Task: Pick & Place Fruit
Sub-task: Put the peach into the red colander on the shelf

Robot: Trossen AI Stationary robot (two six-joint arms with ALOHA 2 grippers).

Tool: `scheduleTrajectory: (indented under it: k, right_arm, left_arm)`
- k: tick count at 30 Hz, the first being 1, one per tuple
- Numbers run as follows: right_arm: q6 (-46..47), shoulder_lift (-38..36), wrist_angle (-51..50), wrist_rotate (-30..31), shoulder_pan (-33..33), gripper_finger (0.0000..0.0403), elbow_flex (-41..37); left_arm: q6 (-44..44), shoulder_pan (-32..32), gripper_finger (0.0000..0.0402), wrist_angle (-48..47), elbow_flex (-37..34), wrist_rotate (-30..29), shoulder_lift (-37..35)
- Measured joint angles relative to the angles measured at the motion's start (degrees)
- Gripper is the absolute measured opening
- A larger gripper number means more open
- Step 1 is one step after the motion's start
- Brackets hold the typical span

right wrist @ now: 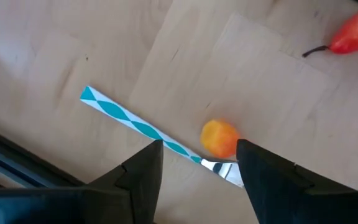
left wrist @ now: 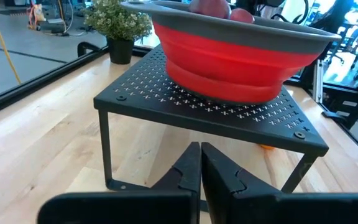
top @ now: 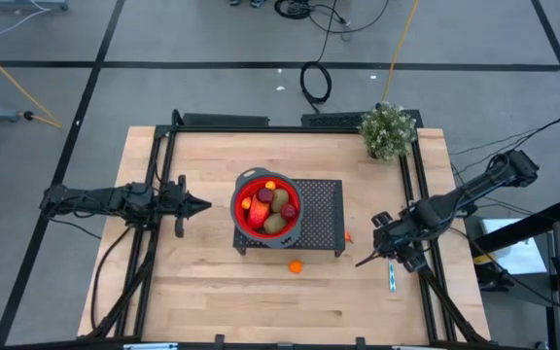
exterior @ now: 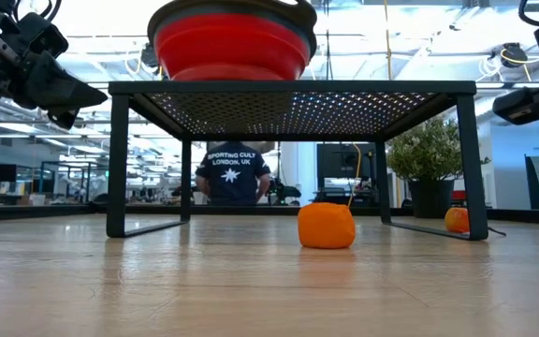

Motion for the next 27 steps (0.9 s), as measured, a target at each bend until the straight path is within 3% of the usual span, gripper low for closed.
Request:
scheduleTrajectory:
  k: [6,27]
  right_arm:
    - [3.79,2.75,0.00,-0.21,0.00,0.0199,0.02]
    - [61.37,3.65,-0.31,-0.41,0.02,0.0199,0.05]
  left_arm:
    - [-1.12,-0.02,0.0004,0.00,0.00,0.06,0.00]
    - [-0.39,-0.02,0.0015,-2.16,0.00,0.07,0.00]
